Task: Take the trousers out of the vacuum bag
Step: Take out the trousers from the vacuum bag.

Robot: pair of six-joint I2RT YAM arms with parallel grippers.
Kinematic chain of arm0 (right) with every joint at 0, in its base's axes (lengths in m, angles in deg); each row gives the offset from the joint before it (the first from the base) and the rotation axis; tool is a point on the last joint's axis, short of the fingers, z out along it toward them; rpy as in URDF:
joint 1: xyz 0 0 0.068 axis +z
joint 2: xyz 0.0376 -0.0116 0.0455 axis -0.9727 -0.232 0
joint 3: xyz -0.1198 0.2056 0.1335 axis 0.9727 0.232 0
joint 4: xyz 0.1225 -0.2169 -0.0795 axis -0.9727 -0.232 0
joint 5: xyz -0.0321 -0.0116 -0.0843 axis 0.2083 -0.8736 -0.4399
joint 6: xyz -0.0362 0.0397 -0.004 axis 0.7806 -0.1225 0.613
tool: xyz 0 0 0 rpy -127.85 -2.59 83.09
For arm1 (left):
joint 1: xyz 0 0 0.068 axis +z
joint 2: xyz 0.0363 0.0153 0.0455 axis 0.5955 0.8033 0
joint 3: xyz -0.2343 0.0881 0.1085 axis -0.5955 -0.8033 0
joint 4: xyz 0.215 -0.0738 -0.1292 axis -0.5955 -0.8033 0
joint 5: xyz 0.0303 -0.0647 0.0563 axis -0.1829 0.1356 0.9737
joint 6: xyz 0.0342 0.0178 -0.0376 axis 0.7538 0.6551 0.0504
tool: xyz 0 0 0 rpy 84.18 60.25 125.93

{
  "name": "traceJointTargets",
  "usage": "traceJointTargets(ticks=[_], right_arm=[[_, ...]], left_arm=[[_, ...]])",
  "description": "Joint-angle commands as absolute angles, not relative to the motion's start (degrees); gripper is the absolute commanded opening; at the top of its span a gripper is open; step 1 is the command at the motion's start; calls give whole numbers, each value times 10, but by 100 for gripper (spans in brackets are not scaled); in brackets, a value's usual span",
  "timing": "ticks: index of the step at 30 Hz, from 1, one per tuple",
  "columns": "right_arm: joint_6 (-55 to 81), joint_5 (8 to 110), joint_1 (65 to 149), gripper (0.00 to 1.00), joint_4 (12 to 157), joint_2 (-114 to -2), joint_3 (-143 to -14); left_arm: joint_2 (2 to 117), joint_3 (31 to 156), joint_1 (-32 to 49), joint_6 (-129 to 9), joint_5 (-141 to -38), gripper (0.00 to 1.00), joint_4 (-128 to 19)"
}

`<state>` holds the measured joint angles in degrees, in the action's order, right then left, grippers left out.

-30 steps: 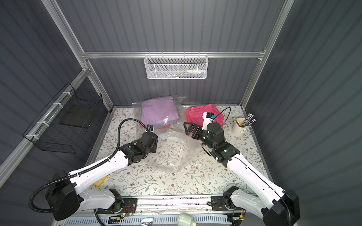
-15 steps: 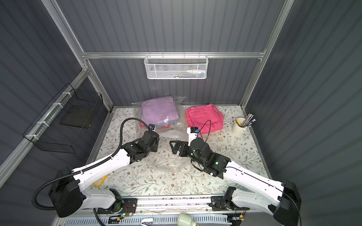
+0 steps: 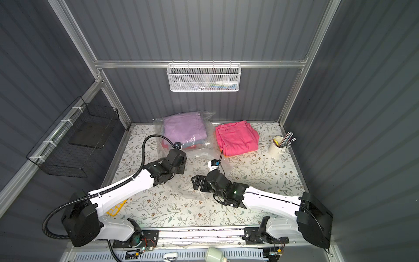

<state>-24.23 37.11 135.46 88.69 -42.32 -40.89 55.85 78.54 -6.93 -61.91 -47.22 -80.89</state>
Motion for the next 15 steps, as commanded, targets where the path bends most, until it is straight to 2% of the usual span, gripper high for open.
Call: traceJointTargets(ticks=[1, 7, 15], right_arm=[[-248, 352, 1347, 99, 921, -433, -403], [-234, 354, 1351, 99, 896, -446, -427], [-296, 381, 1382, 99, 947, -523, -439]], left_arm=[[562, 811, -65, -603, -486, 0, -808], [564, 822, -65, -593, -492, 0, -810], [565, 832, -65, -586, -499, 0, -809]])
